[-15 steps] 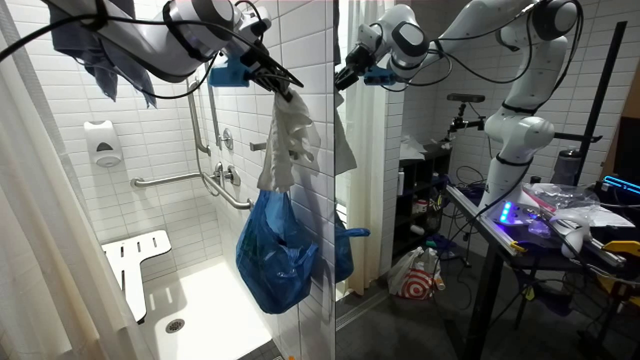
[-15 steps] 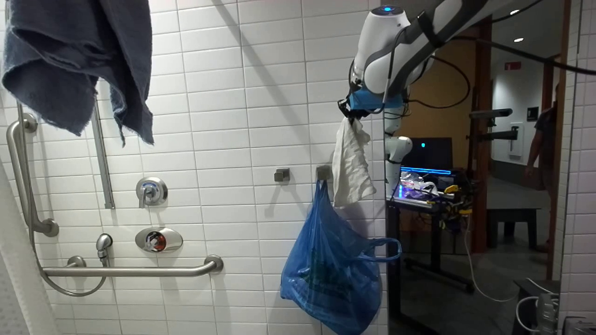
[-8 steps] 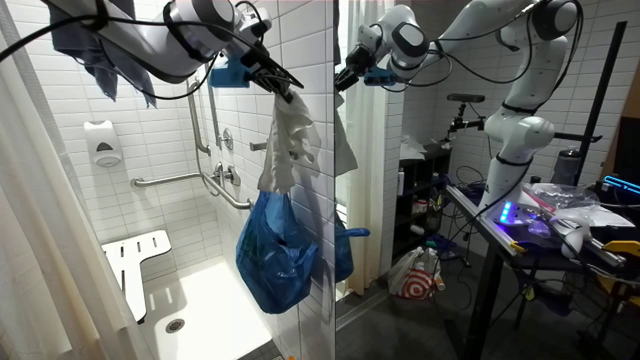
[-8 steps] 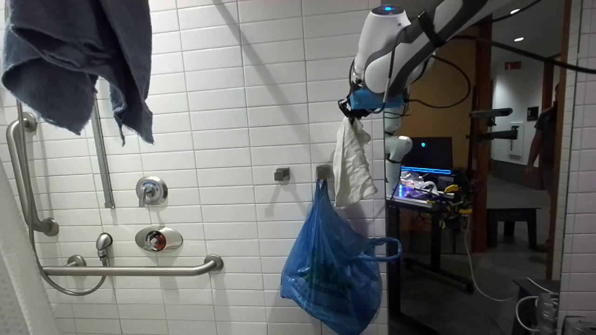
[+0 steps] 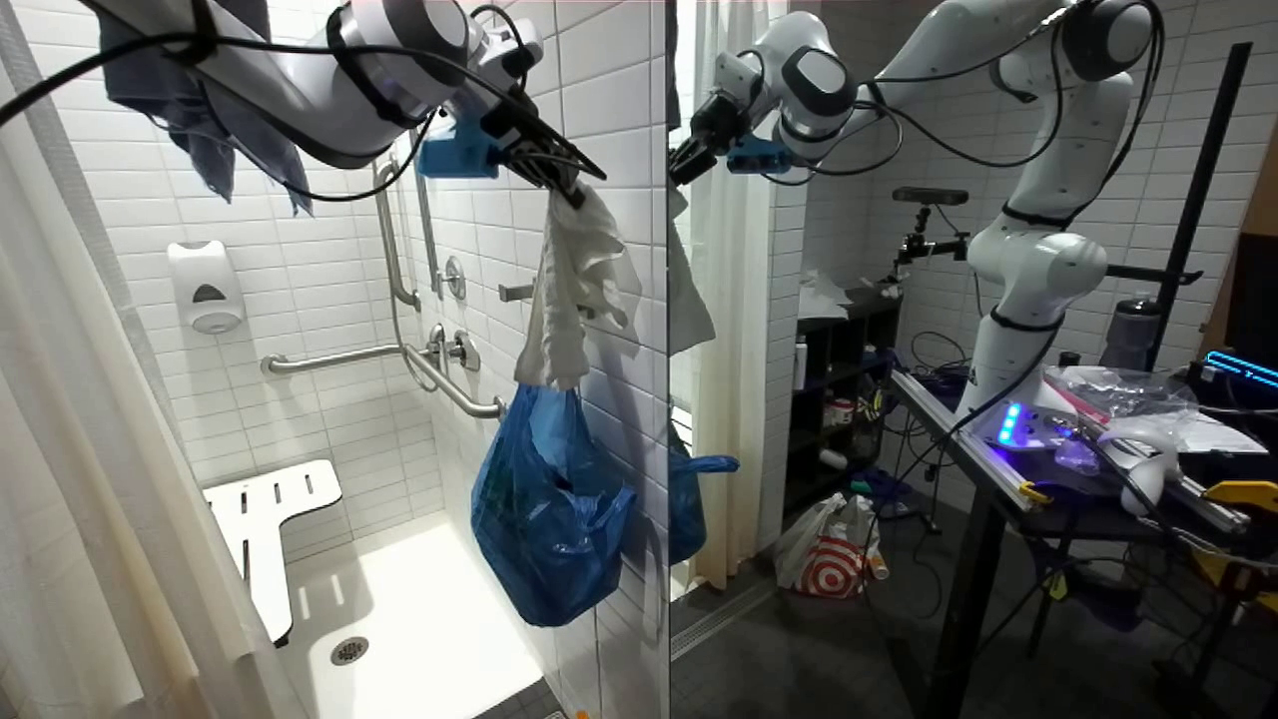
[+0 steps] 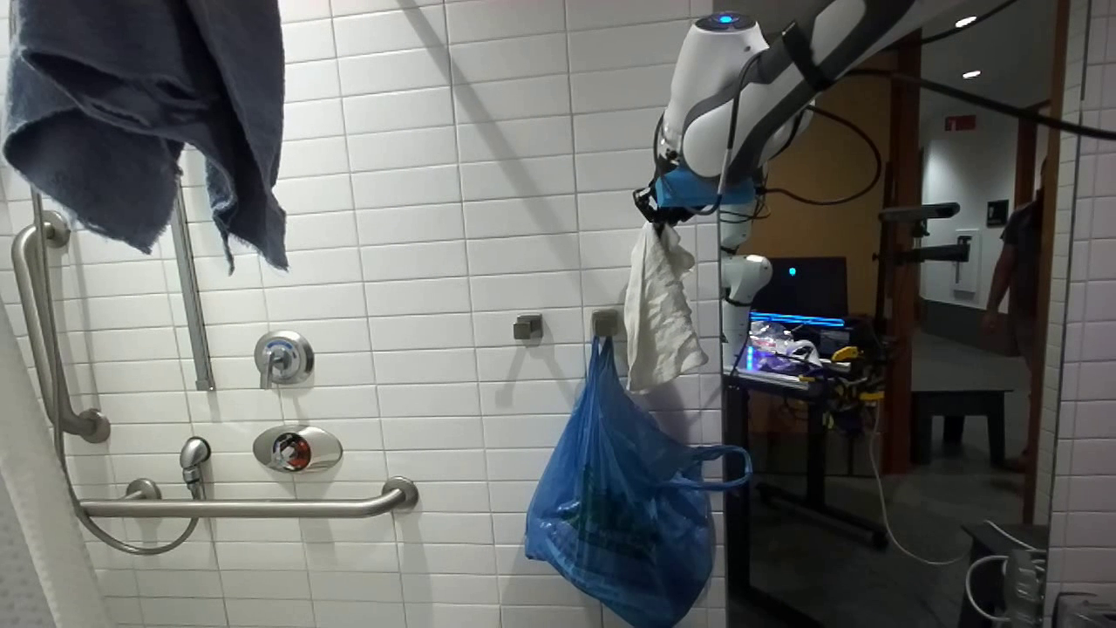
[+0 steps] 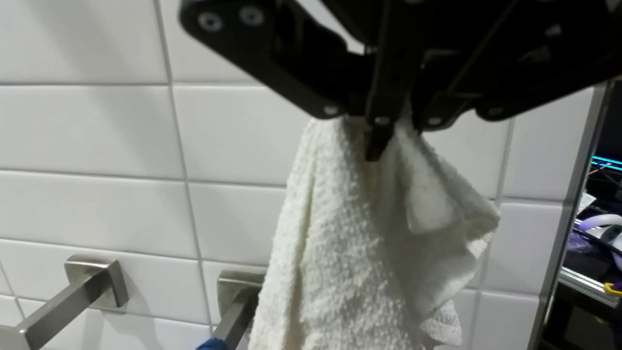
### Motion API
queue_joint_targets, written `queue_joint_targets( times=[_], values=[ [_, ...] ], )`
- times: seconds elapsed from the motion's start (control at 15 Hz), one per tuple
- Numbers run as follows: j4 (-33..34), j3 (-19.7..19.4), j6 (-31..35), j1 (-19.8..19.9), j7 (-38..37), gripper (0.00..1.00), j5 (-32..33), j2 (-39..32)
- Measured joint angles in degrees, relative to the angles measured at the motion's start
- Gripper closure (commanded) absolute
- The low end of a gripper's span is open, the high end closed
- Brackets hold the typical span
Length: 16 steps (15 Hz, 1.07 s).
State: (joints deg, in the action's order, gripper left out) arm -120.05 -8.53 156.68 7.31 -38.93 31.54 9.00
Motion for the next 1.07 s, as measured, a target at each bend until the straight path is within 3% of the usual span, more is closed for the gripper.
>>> queue_joint_targets(
  times=[1.07],
  values=[
    [-1.4,0.8,-2.4,-1.0,0.0,0.99,0.0,-2.2]
  ],
)
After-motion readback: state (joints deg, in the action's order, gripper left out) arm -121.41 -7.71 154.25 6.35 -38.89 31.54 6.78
